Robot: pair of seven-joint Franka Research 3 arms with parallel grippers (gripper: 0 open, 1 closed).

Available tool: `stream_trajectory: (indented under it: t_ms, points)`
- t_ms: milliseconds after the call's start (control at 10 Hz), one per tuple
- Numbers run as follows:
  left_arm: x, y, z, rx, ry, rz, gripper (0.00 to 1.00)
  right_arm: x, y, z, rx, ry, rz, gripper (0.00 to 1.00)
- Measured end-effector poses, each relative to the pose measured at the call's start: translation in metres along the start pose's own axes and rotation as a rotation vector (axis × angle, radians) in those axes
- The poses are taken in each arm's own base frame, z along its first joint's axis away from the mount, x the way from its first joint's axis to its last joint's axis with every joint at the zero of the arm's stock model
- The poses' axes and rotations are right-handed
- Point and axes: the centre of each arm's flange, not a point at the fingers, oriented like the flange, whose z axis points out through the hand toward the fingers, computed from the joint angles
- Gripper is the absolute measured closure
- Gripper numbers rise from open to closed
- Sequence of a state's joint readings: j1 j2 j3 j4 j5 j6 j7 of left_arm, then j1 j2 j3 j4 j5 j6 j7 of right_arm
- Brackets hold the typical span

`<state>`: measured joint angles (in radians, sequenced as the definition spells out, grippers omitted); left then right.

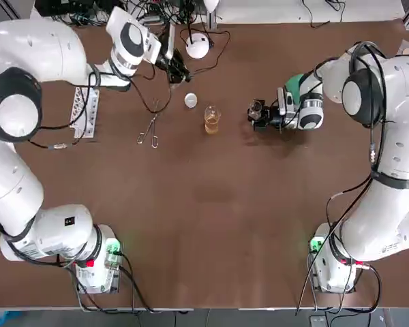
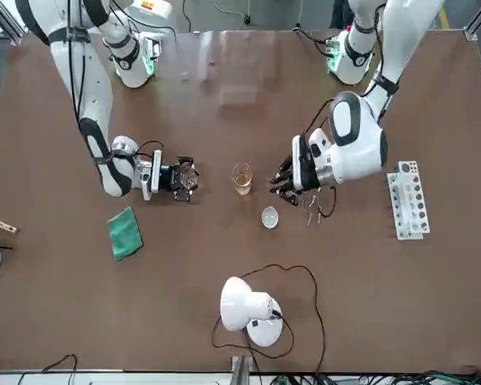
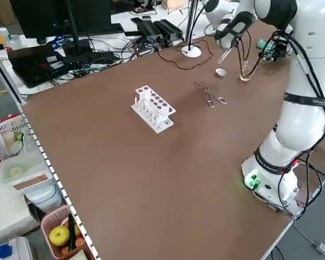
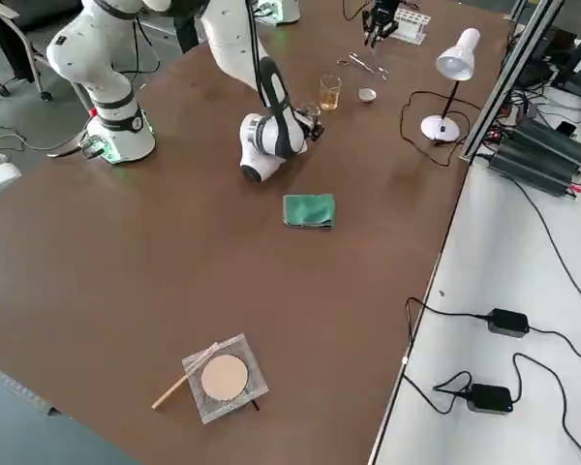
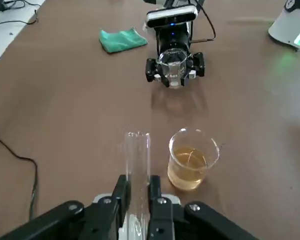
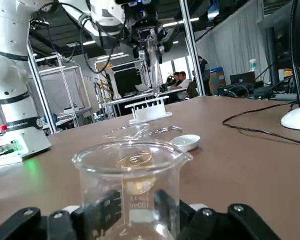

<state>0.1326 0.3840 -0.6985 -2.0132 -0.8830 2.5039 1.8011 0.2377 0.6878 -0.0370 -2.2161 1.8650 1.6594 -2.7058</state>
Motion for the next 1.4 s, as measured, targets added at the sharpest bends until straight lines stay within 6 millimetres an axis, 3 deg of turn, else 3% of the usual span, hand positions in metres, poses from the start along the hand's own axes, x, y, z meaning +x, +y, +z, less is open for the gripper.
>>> stream_trajectory:
  t_ms: [200, 700, 1100, 1400]
  points:
    - [0.009, 0.014, 0.019, -0.008, -0.018, 0.017, 0.79, -0.001, -0.001, 0.006, -0.016, 0.000, 0.003, 0.61]
    - [0.020, 0.021, 0.029, -0.037, -0.159, 0.046, 0.79, -0.001, -0.003, 0.010, -0.024, 0.004, 0.006, 0.61]
    - [0.047, 0.045, 0.055, -0.057, -0.256, -0.010, 0.79, 0.000, -0.005, 0.020, -0.040, 0.017, 0.010, 0.61]
    - [0.054, 0.053, 0.065, -0.047, -0.328, -0.022, 0.79, -0.001, -0.006, 0.023, -0.038, 0.016, 0.011, 0.61]
